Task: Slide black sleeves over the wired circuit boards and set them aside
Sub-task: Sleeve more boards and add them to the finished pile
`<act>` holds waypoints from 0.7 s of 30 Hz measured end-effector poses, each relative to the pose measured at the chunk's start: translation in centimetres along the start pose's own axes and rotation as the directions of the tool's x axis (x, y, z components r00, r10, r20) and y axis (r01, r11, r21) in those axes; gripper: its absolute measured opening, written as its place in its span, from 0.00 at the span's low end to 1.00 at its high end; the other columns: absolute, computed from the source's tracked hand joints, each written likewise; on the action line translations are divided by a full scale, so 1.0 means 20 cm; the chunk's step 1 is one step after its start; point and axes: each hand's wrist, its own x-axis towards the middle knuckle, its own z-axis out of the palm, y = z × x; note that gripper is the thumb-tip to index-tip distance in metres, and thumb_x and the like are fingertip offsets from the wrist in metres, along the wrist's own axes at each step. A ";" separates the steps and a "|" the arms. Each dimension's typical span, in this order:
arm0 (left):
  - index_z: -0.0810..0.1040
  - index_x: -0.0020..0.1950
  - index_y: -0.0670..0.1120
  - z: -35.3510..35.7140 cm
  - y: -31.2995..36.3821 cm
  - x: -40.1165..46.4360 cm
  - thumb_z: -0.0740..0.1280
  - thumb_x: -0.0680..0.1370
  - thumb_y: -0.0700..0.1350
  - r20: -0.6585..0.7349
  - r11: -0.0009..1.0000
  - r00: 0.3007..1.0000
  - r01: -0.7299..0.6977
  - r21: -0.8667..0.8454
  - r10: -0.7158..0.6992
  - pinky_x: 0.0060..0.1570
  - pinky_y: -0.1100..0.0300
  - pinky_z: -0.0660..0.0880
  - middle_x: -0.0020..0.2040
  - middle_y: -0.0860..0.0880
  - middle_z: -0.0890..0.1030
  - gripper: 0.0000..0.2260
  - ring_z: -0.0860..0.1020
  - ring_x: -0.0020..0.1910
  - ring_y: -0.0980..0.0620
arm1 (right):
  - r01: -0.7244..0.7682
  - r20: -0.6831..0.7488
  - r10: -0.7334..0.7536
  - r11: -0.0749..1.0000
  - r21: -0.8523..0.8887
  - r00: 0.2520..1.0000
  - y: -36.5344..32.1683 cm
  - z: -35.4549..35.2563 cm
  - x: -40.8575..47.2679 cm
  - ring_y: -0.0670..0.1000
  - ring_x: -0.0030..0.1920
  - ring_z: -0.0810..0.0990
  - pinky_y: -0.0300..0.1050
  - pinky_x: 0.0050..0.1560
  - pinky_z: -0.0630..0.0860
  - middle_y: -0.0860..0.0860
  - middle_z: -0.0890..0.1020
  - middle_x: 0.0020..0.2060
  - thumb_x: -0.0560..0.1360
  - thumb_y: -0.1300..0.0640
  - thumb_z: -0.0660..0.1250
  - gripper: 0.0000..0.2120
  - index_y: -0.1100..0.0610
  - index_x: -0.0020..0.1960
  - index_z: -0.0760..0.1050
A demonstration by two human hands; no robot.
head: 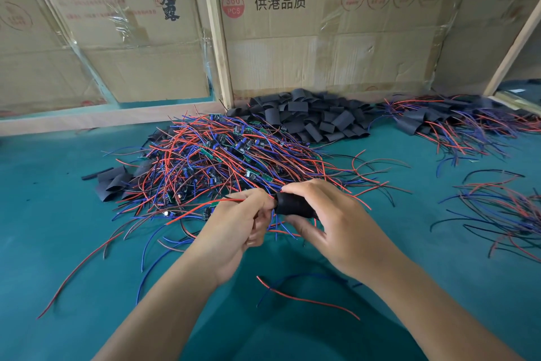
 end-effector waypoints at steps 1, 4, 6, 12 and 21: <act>0.67 0.31 0.47 -0.01 0.00 0.00 0.64 0.70 0.41 0.010 1.000 1.000 -0.014 0.021 0.014 0.28 0.58 0.50 0.27 0.49 0.62 0.10 0.54 0.27 0.51 | 0.002 0.000 -0.002 1.000 0.004 1.000 0.00 0.00 0.00 0.54 0.53 0.79 0.46 0.54 0.75 0.52 0.80 0.54 0.77 0.59 0.71 0.17 0.61 0.64 0.76; 0.67 0.29 0.49 -0.02 0.00 0.01 0.64 0.69 0.42 0.038 0.994 0.999 -0.041 0.097 0.038 0.29 0.58 0.49 0.27 0.49 0.62 0.09 0.55 0.26 0.52 | -0.007 0.011 0.007 0.999 0.034 1.000 0.00 0.01 0.00 0.53 0.53 0.79 0.44 0.55 0.74 0.52 0.80 0.54 0.77 0.59 0.71 0.16 0.61 0.64 0.76; 0.69 0.30 0.49 -0.04 0.00 0.01 0.64 0.69 0.42 0.060 0.991 0.997 -0.046 0.128 0.039 0.28 0.61 0.50 0.27 0.50 0.63 0.08 0.55 0.25 0.52 | -0.018 0.020 0.017 0.998 0.059 1.000 0.01 0.00 0.00 0.51 0.53 0.79 0.42 0.55 0.74 0.51 0.80 0.54 0.77 0.59 0.71 0.16 0.60 0.64 0.76; 0.73 0.34 0.47 -0.08 0.01 0.00 0.68 0.73 0.47 0.158 0.990 0.987 -0.012 0.143 -0.011 0.26 0.62 0.57 0.30 0.47 0.67 0.10 0.59 0.26 0.52 | -0.034 0.038 0.031 0.995 0.089 0.999 0.01 -0.01 -0.01 0.50 0.53 0.78 0.44 0.54 0.73 0.49 0.80 0.54 0.78 0.58 0.70 0.17 0.59 0.65 0.75; 0.78 0.38 0.48 -0.07 0.02 -0.01 0.66 0.78 0.39 0.188 0.990 0.980 0.046 0.132 -0.071 0.28 0.64 0.62 0.33 0.46 0.71 0.09 0.65 0.28 0.53 | -0.042 0.086 0.034 0.995 0.096 0.996 0.01 0.00 -0.01 0.52 0.53 0.78 0.47 0.53 0.74 0.50 0.80 0.54 0.78 0.56 0.69 0.17 0.58 0.66 0.74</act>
